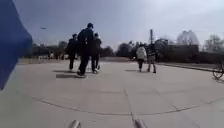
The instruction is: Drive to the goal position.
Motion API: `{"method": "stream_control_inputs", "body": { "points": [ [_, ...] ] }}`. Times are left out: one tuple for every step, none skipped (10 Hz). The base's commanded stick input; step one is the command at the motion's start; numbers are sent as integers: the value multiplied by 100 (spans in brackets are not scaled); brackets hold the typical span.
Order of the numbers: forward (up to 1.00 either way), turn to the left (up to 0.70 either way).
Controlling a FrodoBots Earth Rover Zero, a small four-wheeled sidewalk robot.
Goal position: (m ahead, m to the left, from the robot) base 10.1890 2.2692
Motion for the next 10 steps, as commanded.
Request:
{"method": "stream_control_inputs", "body": {
  "points": [
    [85,1],
    [85,1],
    [85,1],
    [85,-1],
    [85,-13],
    [85,-24],
    [85,-30],
    [85,-33],
    [85,-29],
    [85,-17]
  ]
}}
